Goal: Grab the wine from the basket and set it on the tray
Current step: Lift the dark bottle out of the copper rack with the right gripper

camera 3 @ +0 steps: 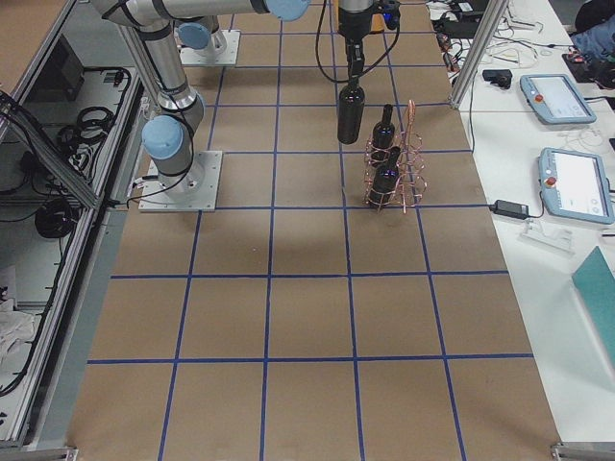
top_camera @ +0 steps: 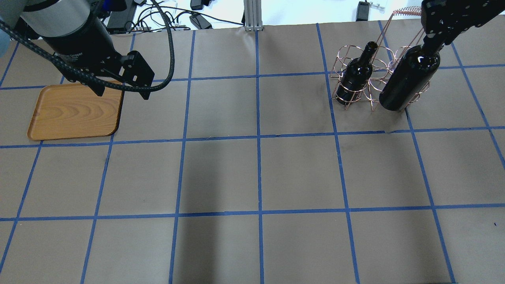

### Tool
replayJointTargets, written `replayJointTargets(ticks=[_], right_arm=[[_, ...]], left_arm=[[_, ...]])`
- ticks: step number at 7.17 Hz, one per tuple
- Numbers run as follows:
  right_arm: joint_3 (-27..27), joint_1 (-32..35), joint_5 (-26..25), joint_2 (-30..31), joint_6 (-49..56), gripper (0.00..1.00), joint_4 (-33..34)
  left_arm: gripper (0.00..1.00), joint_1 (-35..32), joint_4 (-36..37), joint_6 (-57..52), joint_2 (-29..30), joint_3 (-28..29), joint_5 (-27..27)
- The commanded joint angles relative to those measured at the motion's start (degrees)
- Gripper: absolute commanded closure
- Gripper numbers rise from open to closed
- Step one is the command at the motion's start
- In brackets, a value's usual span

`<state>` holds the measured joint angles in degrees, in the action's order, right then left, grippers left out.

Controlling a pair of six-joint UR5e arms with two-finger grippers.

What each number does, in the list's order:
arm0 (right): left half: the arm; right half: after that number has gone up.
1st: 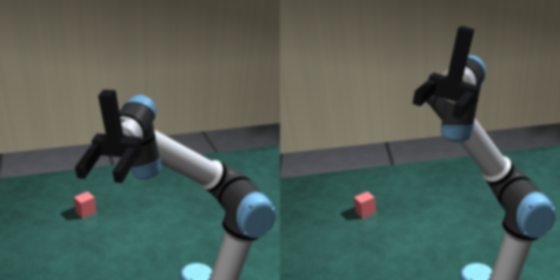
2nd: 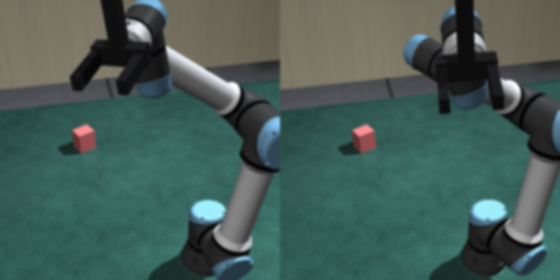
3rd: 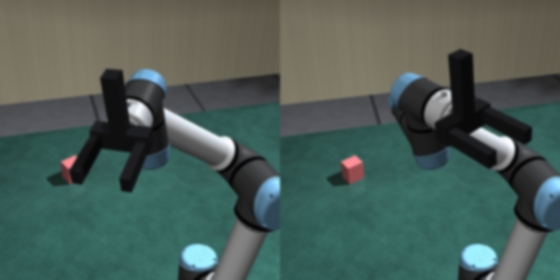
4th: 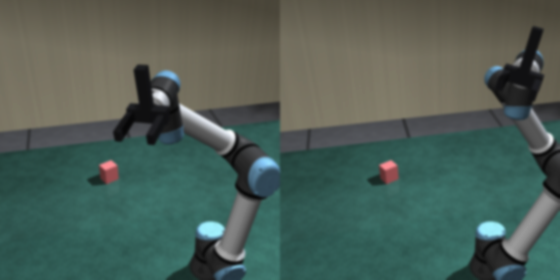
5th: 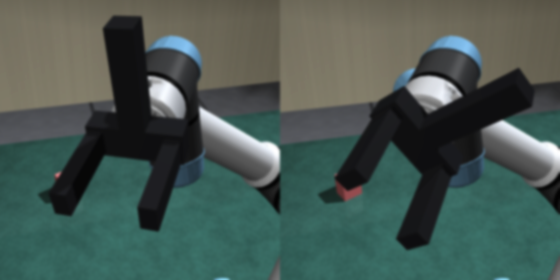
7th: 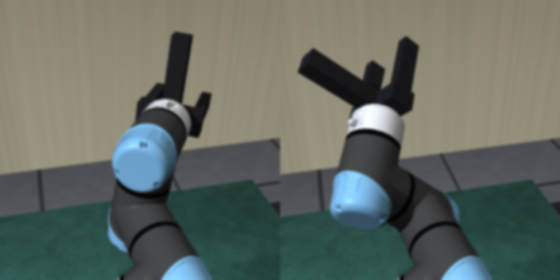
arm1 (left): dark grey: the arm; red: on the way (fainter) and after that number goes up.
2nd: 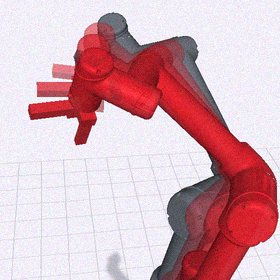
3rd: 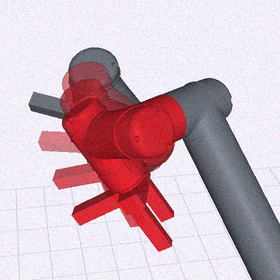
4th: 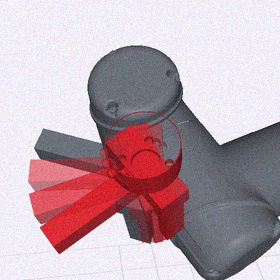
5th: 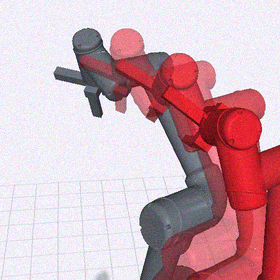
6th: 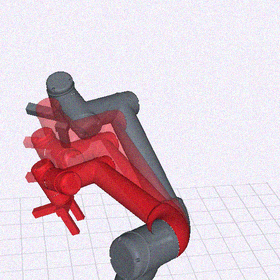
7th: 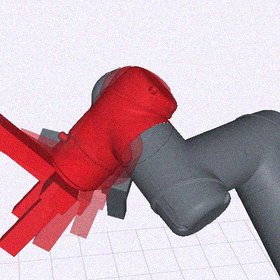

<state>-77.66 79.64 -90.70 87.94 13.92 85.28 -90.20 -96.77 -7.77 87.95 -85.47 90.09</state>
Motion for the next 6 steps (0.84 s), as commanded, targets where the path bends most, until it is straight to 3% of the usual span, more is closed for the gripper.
replayJointTargets(ticks=[1, 6], right_arm=[[-0.12, 2.61, 0.26, -0.57, -4.13, 1.00, 0.24], [-0.21, 18.41, 0.26, -5.93, -23.90, 1.00, 5.59]], left_arm=[[0.00, 0.72, 0.96, -0.58, -0.33, 0.12, 0.00], [0.00, 1.08, 3.70, -2.78, -0.94, -1.37, 0.00]])
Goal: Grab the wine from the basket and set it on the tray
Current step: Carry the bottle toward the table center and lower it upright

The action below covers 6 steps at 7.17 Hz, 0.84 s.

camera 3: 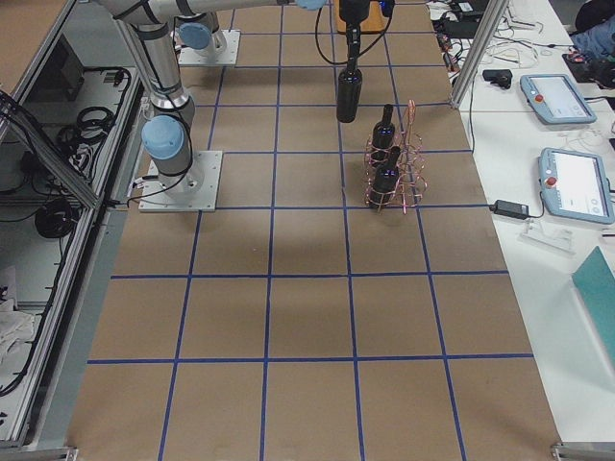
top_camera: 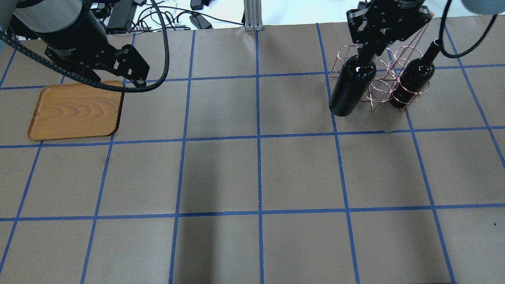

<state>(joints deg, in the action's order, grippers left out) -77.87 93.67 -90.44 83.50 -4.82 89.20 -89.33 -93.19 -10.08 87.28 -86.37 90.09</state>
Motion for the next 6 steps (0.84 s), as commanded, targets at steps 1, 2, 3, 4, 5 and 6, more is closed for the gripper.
replayJointTargets(ticks=[1, 2, 3, 4, 5, 6], right_arm=[[0.00, 7.98, 0.09, -2.98, -10.07, 1.00, 3.33], [0.00, 11.50, 0.00, -4.38, -14.03, 1.00, 5.17], [-0.09, 14.41, 0.09, -5.62, -17.64, 1.00, 6.67], [-0.18, 16.87, 0.09, -6.85, -19.85, 1.00, 7.91], [-0.44, 19.59, 0.00, -8.69, -23.35, 1.00, 10.01], [-0.62, 22.15, 0.00, -9.84, -25.30, 1.00, 10.90]], left_arm=[[0.00, 1.08, 0.02, -0.55, -0.79, -0.55, 0.00], [0.00, 2.31, 0.02, -1.60, -1.23, -0.82, 0.00], [0.00, 3.28, -0.06, -3.00, -1.58, -0.99, 0.00], [0.00, 3.81, -0.06, -3.27, -1.93, -1.17, 0.00], [0.00, 4.07, -0.06, -3.28, -2.11, -1.17, 0.00], [0.00, 4.08, -0.32, -3.19, -2.29, -1.26, 0.09]])
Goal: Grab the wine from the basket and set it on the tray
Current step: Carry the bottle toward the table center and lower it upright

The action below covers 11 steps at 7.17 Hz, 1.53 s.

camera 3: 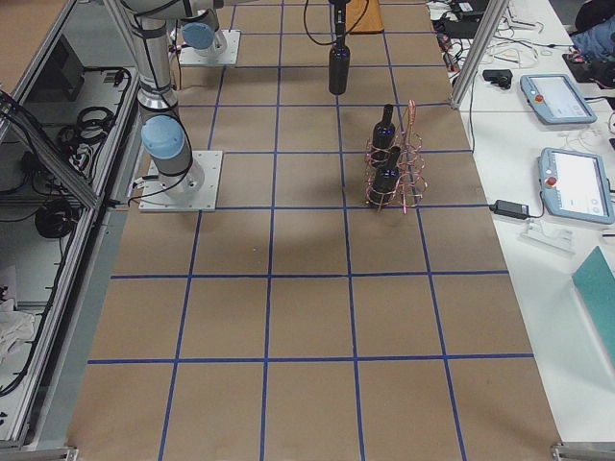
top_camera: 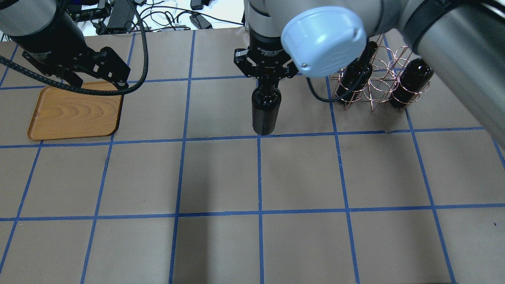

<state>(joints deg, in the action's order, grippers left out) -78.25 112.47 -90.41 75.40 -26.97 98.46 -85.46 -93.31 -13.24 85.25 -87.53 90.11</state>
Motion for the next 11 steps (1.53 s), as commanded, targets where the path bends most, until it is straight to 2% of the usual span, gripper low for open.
replayJointTargets(ticks=[1, 2, 4, 8, 9, 10, 11], right_arm=[[-0.94, 4.50, 0.05, -2.10, -4.31, 1.00, 1.47], [-1.64, 5.38, 2.14, -2.02, -5.36, 1.00, 2.51], [-3.83, 8.10, 2.43, -2.10, -8.44, 1.00, 3.92], [-6.83, 8.81, 2.43, -2.10, -10.21, 1.00, 5.69], [-6.83, 8.81, 2.43, -2.10, -10.12, 0.94, 5.60], [-6.92, 8.81, 2.51, -2.19, -10.12, 0.81, 5.51], [-6.92, 8.81, 2.51, -2.19, -10.12, 0.73, 5.51]], left_arm=[[0.00, 0.30, -0.20, -0.04, -0.26, -0.10, 0.07], [0.00, 0.30, -0.29, -0.04, -0.35, -0.10, -0.02], [0.00, 0.30, -0.03, 0.05, -0.35, -0.45, -0.02], [0.00, 0.21, 0.33, 0.14, -0.35, -1.07, -0.11], [0.00, 0.21, 0.24, 0.14, -0.35, -1.07, -0.02], [0.00, 0.12, 0.24, 0.14, -0.35, -1.07, -0.11], [0.00, 0.21, 0.24, 0.14, -0.35, -1.07, -0.02]])
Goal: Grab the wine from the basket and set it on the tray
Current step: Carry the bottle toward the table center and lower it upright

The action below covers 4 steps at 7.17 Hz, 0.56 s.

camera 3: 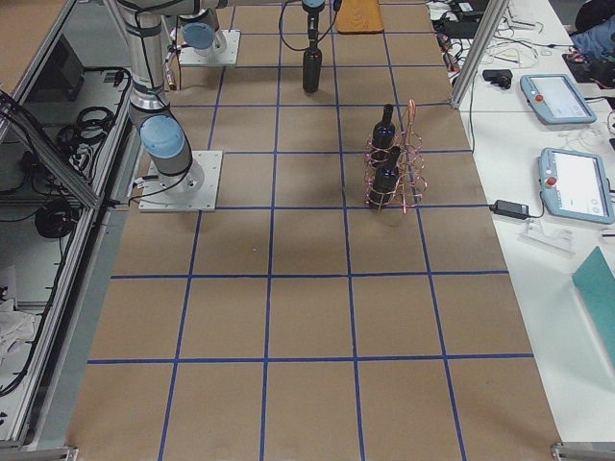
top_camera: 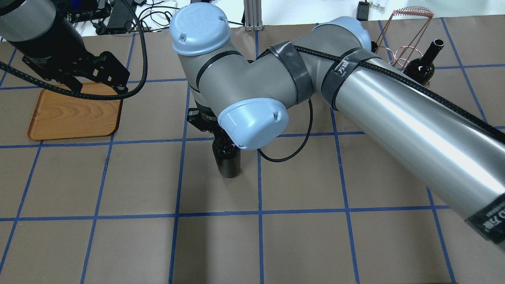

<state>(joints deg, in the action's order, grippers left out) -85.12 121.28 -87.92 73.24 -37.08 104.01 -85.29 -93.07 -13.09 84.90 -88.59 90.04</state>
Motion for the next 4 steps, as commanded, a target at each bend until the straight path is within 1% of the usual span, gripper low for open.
replayJointTargets(ticks=[1, 2, 3, 4], right_arm=[[-0.14, 0.10, 0.03, -0.03, -0.01, 0.67, -0.04], [-0.22, 0.71, -0.06, 0.06, -0.09, 0.49, -0.04], [-0.22, 1.33, -0.06, -0.03, -0.01, 0.28, -0.30], [-0.22, 1.42, -0.06, 0.06, -0.01, 0.19, -0.47]], left_arm=[[0.00, -0.05, -0.01, 0.08, 0.00, 0.00, 0.05], [0.00, -0.05, -0.09, 0.00, -0.09, 0.00, 0.05], [0.00, -0.05, -0.09, 0.00, -0.09, 0.00, 0.05], [0.00, -0.05, -0.09, 0.00, -0.09, 0.00, 0.05]])
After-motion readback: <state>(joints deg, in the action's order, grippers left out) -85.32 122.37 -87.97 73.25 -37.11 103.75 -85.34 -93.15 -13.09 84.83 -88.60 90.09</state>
